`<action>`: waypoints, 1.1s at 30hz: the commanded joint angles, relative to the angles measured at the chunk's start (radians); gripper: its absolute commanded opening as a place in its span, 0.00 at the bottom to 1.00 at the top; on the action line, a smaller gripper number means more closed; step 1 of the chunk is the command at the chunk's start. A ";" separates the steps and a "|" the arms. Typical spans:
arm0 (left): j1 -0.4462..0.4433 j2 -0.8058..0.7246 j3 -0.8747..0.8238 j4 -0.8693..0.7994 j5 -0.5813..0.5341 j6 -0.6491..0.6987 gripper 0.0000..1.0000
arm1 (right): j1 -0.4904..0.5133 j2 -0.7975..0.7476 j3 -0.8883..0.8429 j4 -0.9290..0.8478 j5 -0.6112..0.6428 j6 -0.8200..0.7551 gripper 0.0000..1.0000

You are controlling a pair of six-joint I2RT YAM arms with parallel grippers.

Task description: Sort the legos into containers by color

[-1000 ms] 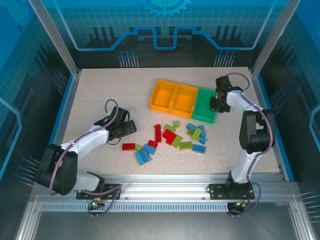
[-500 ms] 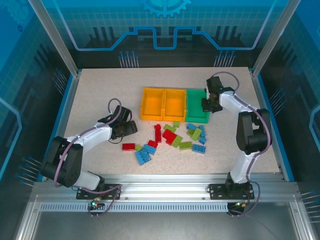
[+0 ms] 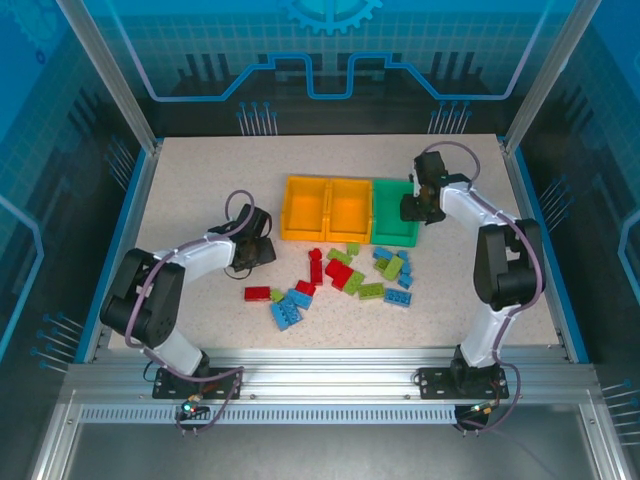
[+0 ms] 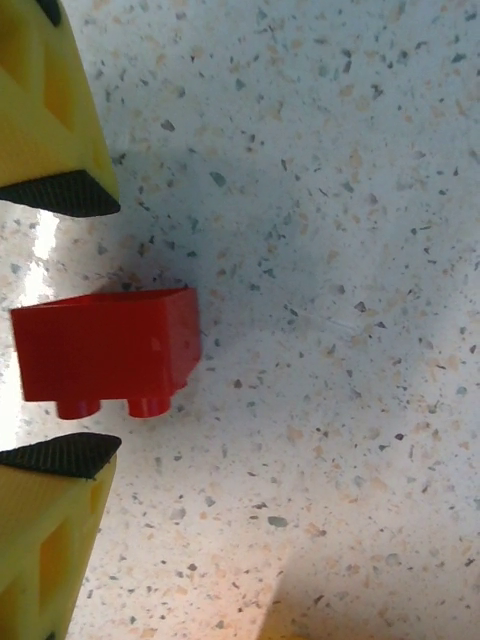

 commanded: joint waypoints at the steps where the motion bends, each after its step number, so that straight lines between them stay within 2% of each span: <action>1: -0.005 0.025 0.034 0.006 -0.014 0.003 0.54 | -0.018 -0.101 -0.021 -0.003 -0.032 0.024 0.50; 10: -0.005 0.016 0.032 0.027 0.001 0.018 0.22 | -0.040 -0.249 -0.110 -0.038 -0.055 0.007 0.58; 18: -0.011 -0.075 0.061 -0.003 0.014 0.025 0.17 | -0.009 -0.375 -0.216 -0.011 -0.196 0.017 0.66; 25: -0.033 -0.141 0.199 -0.010 0.027 0.068 0.19 | 0.187 -0.416 -0.290 0.027 -0.204 0.049 0.67; 33: -0.061 0.086 0.506 -0.058 0.136 0.164 0.22 | 0.453 -0.297 -0.277 0.045 -0.128 0.097 0.66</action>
